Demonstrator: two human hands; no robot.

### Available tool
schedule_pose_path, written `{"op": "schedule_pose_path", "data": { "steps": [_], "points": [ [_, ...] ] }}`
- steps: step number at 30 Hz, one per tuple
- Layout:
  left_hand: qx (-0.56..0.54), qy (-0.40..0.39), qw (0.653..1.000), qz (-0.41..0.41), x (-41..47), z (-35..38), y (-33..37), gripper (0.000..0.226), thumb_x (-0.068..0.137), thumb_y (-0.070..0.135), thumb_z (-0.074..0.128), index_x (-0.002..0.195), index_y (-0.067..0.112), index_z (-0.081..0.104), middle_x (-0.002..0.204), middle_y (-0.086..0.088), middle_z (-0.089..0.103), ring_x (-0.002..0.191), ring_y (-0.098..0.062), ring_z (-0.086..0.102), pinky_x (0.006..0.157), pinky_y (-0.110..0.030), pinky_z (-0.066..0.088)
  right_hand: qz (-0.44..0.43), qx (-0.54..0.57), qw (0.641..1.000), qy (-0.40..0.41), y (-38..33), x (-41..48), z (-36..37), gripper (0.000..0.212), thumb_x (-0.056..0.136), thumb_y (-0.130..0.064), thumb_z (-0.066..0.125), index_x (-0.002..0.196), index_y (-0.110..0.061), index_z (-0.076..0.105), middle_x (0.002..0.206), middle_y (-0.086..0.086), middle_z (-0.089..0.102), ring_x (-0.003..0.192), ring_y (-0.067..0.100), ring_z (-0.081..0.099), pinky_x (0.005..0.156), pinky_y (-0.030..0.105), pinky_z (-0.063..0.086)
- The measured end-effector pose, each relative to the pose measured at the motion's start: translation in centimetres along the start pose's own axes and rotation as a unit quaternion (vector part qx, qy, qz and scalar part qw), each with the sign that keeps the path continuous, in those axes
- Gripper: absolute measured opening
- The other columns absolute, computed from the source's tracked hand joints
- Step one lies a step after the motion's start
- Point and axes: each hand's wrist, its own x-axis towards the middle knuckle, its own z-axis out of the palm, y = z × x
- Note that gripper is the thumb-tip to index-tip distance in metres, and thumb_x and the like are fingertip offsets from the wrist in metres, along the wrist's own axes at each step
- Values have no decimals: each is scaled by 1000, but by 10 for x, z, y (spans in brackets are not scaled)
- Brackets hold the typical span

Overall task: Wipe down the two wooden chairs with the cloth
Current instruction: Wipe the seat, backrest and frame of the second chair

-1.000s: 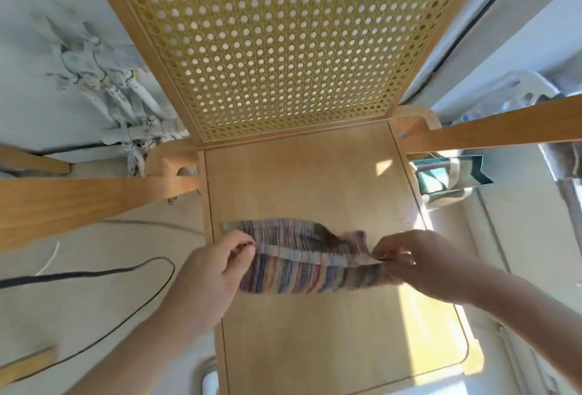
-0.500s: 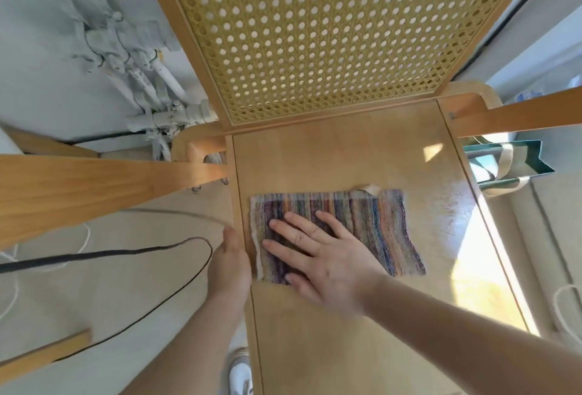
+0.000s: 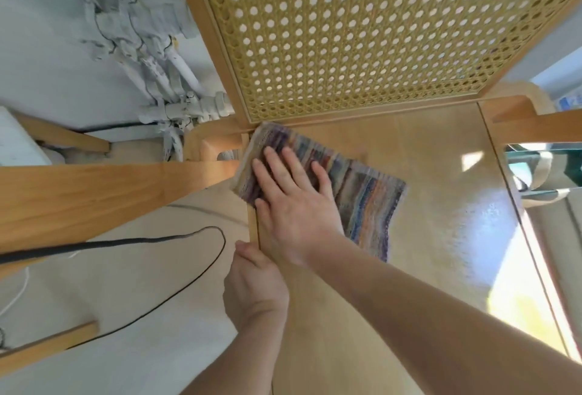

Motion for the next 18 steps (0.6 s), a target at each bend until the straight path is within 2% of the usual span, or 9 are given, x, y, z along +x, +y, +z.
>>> {"op": "schedule_pose_path", "data": {
  "steps": [2, 3, 5, 8, 10, 11, 13, 15, 18],
  "points": [
    [7, -2, 1000, 1, 0, 1, -2, 60, 102, 33, 13, 110, 4, 65, 111, -23, 65, 103, -44, 57, 83, -42, 42, -91, -50, 995, 12, 39, 3, -11, 56, 100, -51, 19, 153, -36, 11, 163, -10, 4, 150, 13, 0, 115, 44, 7],
    [9, 0, 1000, 3, -1, 1, -3, 61, 101, 34, 12, 111, 4, 65, 110, -23, 66, 102, -44, 58, 82, -41, 43, -91, -83, 992, 34, 69, -2, -16, 56, 98, -53, 22, 152, -37, 18, 162, -9, 13, 149, 14, 9, 113, 44, 14],
    [4, -4, 1000, 9, 1, 0, -3, 60, 102, 33, 12, 112, 5, 64, 109, -21, 66, 102, -43, 58, 82, -40, 42, 52, -99, 991, 79, 136, -23, -33, 57, 96, -54, 24, 150, -39, 23, 161, -7, 20, 148, 14, 15, 112, 45, 20],
    [0, -5, 1000, 13, 1, 0, -1, 57, 103, 30, 13, 118, 7, 63, 114, -20, 65, 106, -43, 56, 83, -40, 40, 324, -44, 938, 118, 185, -47, -54, 59, 96, -52, 20, 152, -36, 16, 163, -7, 10, 149, 12, 5, 117, 51, 11],
    [9, -8, 1000, 11, -1, -1, 0, 56, 103, 30, 14, 117, 5, 63, 114, -22, 65, 106, -44, 56, 83, -41, 40, 372, -31, 916, 146, 149, -38, -41, 60, 97, -50, 20, 153, -32, 12, 163, -6, 5, 149, 15, 1, 117, 53, 8],
    [10, -8, 1000, 11, -1, 0, -2, 56, 103, 30, 14, 117, 5, 62, 114, -23, 64, 106, -45, 56, 83, -41, 41, 342, -32, 927, 151, 116, -34, -25, 60, 97, -49, 21, 154, -31, 11, 163, -6, 3, 150, 15, -1, 117, 52, 7],
    [9, -1, 1000, 10, 0, -1, -5, 57, 103, 31, 14, 114, 3, 63, 115, -27, 62, 106, -47, 54, 84, -43, 41, 189, -23, 972, 136, 35, -25, 10, 59, 97, -48, 24, 153, -31, 17, 163, -4, 7, 150, 18, 1, 117, 50, 2],
    [15, 2, 1000, 10, 3, -1, -8, 59, 102, 33, 14, 109, 0, 63, 115, -30, 60, 106, -49, 53, 86, -46, 40, 48, 11, 990, 133, -16, -24, 30, 57, 93, -43, 32, 146, -25, 42, 158, 4, 29, 147, 26, 18, 118, 43, -5],
    [4, -1, 1000, 16, 2, 0, -7, 60, 103, 31, 15, 110, -7, 61, 114, -36, 58, 106, -52, 51, 87, -50, 39, -65, -12, 992, 107, 40, -27, 15, 54, 91, -43, 44, 141, -24, 50, 153, 6, 38, 145, 29, 25, 118, 37, -12]
  ]
}}
